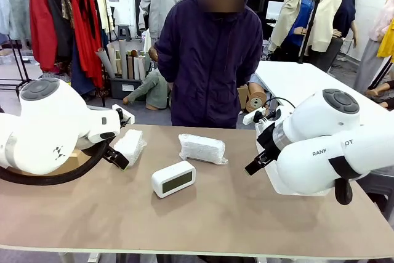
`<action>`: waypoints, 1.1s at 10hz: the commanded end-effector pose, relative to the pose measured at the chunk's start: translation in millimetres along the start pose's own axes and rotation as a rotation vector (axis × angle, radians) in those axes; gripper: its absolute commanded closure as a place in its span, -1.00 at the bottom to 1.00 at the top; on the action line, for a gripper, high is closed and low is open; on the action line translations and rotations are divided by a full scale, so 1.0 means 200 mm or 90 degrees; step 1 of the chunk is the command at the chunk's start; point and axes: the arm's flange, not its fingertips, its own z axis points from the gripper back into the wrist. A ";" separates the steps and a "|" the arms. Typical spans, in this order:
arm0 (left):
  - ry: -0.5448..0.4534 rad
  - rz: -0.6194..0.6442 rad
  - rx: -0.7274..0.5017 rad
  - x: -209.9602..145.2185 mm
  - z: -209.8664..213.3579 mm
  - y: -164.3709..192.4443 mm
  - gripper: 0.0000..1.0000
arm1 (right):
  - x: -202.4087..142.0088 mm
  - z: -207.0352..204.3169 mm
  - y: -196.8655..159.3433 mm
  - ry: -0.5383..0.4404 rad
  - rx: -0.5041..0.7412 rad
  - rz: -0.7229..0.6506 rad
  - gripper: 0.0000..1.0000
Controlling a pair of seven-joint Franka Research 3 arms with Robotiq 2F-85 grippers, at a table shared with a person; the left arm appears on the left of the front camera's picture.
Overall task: Separate and place wrapped and unwrapped clocks.
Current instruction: Pick up the Digital clock indicated by the person.
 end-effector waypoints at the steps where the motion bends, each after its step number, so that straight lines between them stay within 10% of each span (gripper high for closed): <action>1: 0.000 0.000 0.000 0.00 0.00 0.00 -1.00 | 0.00 0.00 0.00 0.000 0.000 0.000 -1.00; 11: 0.094 -0.072 -0.098 0.06 0.12 -0.04 -1.00 | 0.03 0.04 0.03 0.032 0.107 0.059 -1.00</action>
